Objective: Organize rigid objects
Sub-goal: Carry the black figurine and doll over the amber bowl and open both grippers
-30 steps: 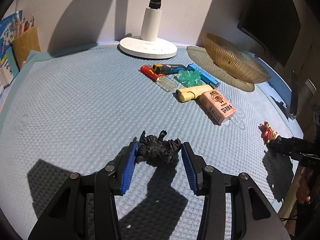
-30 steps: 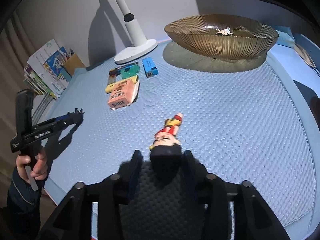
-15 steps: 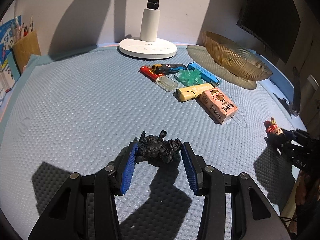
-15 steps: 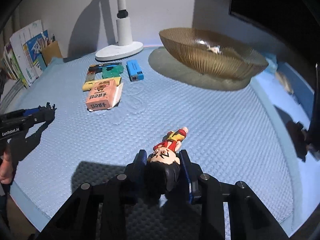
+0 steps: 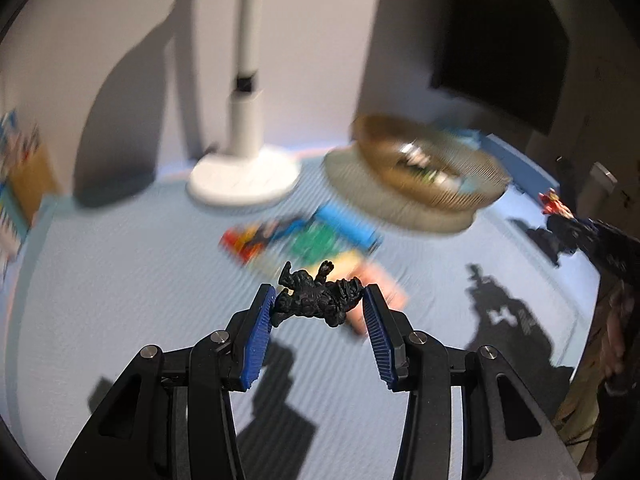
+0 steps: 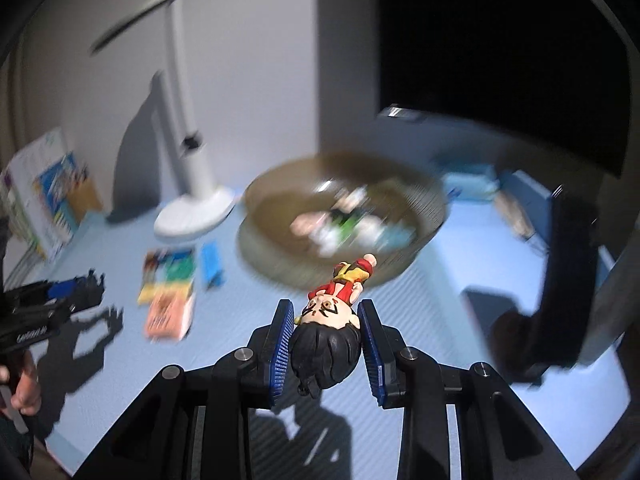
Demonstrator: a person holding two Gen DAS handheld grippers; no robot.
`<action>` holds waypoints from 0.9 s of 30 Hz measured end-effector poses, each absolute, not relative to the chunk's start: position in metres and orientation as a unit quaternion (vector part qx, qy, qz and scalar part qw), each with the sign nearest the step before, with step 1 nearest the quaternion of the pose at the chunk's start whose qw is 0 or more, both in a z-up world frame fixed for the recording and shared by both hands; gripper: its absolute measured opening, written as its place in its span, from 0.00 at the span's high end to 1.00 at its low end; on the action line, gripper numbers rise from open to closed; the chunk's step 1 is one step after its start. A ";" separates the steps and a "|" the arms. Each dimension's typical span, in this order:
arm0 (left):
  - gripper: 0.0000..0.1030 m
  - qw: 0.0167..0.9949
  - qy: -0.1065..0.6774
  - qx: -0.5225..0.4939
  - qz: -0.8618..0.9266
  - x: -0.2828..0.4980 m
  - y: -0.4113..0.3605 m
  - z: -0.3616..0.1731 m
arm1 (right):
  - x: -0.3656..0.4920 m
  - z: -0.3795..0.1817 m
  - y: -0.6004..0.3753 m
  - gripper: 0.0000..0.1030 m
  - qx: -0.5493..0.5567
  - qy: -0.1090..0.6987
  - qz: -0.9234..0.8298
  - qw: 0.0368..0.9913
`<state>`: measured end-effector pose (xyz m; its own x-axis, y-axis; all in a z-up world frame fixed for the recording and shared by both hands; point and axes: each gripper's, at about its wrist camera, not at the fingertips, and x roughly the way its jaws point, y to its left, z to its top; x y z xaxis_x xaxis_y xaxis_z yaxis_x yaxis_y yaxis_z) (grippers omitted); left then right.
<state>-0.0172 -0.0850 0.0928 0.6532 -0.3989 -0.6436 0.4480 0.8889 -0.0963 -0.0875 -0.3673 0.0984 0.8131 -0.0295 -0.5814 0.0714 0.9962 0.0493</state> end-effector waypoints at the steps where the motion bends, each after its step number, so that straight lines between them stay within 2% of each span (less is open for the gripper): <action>1: 0.59 0.909 0.336 0.039 -0.242 -0.013 -0.096 0.103 | -0.083 0.107 -0.376 0.69 0.039 0.298 -0.035 0.953; 5: 0.59 0.910 0.303 0.053 -0.278 0.009 -0.146 0.142 | -0.056 0.143 -0.412 0.69 0.065 0.276 -0.058 0.957; 9: 0.59 0.902 0.300 0.045 -0.308 0.043 -0.196 0.162 | -0.016 0.160 -0.437 0.69 0.085 0.290 -0.068 0.951; 20: 0.59 0.869 0.380 0.028 -0.315 0.093 -0.259 0.105 | 0.053 0.109 -0.466 0.69 0.097 0.387 -0.092 0.912; 27: 0.59 0.865 0.391 0.033 -0.312 0.105 -0.268 0.092 | 0.072 0.088 -0.472 0.69 0.088 0.405 -0.095 0.905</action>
<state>0.1046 -0.2682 0.0923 0.4992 -0.5144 -0.6973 0.5656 0.8031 -0.1874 0.0718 -0.4719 0.0878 0.6532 -0.1002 -0.7505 0.2429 0.9666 0.0823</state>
